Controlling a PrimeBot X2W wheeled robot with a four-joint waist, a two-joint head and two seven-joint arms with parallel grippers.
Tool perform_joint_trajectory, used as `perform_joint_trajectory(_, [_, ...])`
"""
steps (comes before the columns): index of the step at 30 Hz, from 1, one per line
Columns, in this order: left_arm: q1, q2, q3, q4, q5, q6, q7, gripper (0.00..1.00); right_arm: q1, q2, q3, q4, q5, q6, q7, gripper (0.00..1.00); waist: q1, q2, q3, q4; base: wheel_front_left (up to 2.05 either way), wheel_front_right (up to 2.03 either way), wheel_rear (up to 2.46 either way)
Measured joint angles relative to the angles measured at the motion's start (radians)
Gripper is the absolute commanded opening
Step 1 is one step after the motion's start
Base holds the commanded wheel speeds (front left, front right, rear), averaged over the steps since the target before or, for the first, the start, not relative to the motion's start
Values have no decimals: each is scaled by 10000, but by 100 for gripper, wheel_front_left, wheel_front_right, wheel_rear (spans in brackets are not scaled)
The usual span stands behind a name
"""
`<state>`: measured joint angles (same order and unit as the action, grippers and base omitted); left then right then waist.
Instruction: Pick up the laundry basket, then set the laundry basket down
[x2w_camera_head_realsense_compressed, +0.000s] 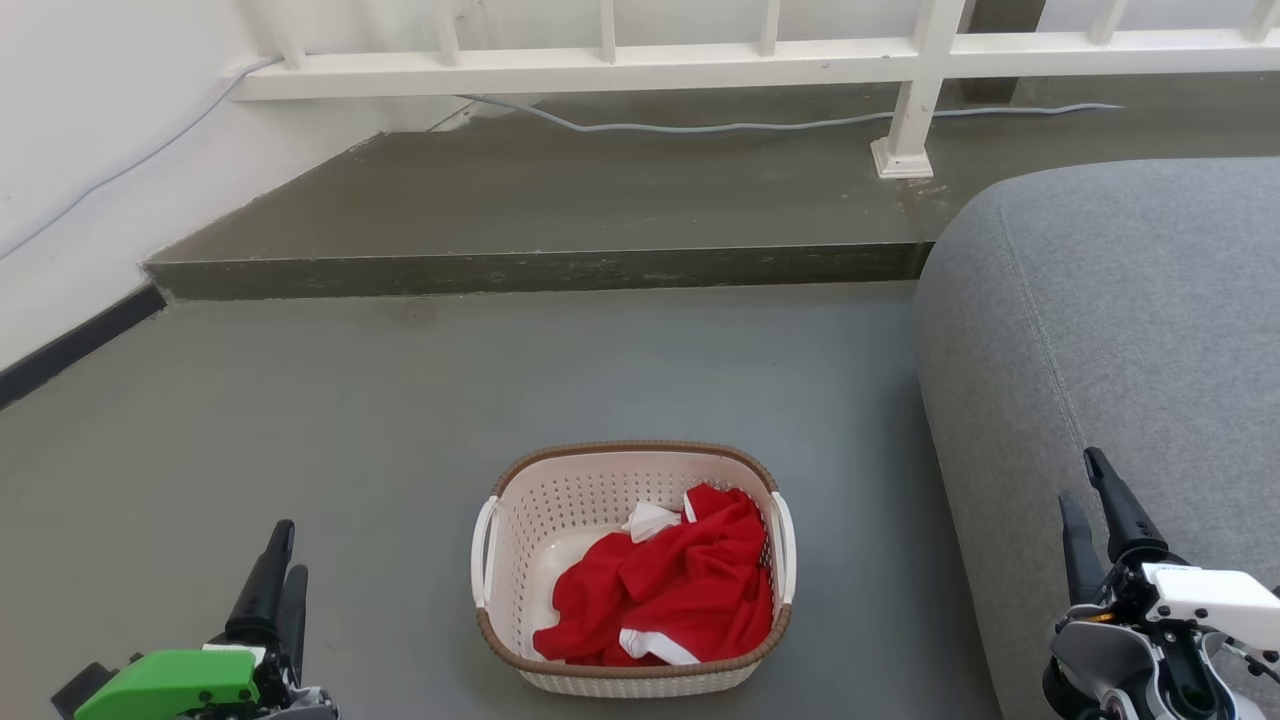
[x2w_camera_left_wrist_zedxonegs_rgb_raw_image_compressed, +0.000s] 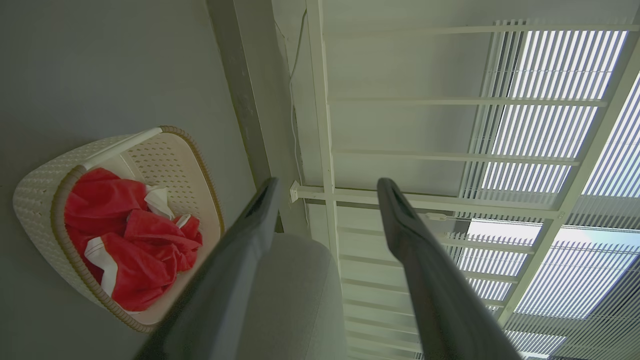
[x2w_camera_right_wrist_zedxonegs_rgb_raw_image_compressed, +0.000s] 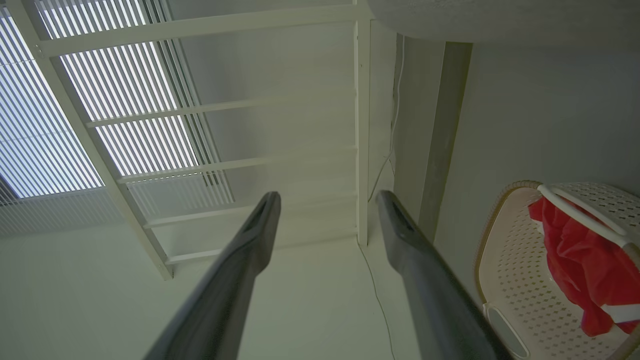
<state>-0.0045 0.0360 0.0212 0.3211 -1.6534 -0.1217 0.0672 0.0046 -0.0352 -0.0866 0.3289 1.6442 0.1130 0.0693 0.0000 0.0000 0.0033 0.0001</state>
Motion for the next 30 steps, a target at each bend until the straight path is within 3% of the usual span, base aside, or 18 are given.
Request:
perform_joint_trajectory(15, [3,2,-203,-472,1492,2,-433,100,1,0,217,-328,-1404,-2,-474,100,0,0,8,5,0,0,0])
perform_joint_trajectory(30, [26,31,-489,-1375,4537,176,-945,100,5,0,520,-1103,-4033,-207,-961,100,0,0,38,17,0,0,0])
